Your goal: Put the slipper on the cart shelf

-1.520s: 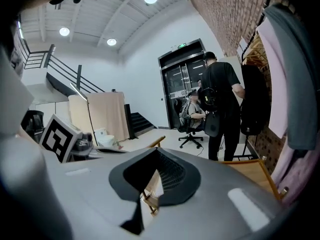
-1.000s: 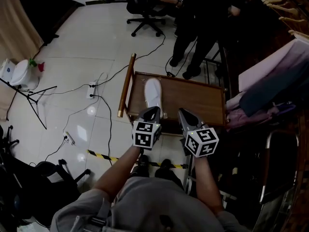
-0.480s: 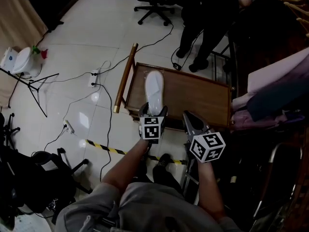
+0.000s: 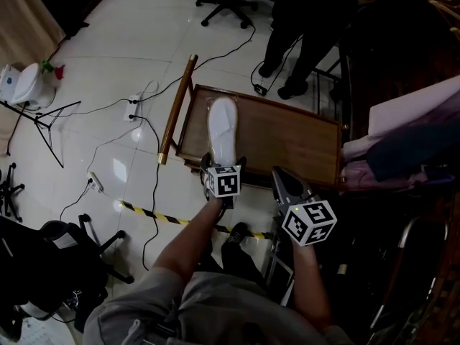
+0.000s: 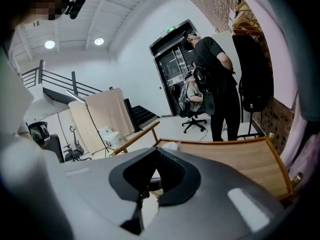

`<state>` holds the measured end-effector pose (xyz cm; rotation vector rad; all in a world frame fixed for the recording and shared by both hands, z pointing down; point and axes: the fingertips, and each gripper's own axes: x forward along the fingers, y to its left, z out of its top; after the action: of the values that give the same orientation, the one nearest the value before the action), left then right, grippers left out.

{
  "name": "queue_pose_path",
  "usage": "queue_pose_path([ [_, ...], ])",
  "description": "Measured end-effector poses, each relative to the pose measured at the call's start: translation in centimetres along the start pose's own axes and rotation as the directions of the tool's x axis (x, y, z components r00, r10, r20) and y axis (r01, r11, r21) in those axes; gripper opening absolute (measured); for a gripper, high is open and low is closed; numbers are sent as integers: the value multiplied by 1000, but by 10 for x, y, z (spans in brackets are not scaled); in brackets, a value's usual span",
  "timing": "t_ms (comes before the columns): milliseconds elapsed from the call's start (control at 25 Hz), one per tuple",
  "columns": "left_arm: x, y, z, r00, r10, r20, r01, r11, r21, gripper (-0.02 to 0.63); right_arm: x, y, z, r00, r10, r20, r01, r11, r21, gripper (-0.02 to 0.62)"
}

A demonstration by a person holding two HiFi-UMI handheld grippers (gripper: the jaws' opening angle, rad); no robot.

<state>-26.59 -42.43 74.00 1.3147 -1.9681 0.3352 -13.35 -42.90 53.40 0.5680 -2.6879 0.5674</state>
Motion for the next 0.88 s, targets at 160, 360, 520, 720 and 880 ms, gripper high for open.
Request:
queue_pose_path([
  [160, 4, 10, -3, 997, 79, -11, -78, 995, 68, 432, -3, -8, -4, 1000, -12, -3, 12, 1000, 8, 0],
  [360, -1, 12, -1, 998, 60, -11, -59, 997, 58, 411, -9, -15, -6, 1000, -24, -1, 24, 999, 22, 0],
  [520, -13, 11, 18, 999, 35, 27, -37, 998, 60, 408, -8, -11, -2, 1000, -18, 8, 18, 1000, 24, 0],
  [720, -33, 12, 49, 996, 10, 86, -14, 998, 53, 407, -9, -3, 6, 1000, -8, 23, 8, 1000, 19, 0],
  [880, -51, 9, 71, 990, -8, 138, 0, 998, 62, 405, -11, 2, 13, 999, 0, 43, 0, 1000, 11, 0],
])
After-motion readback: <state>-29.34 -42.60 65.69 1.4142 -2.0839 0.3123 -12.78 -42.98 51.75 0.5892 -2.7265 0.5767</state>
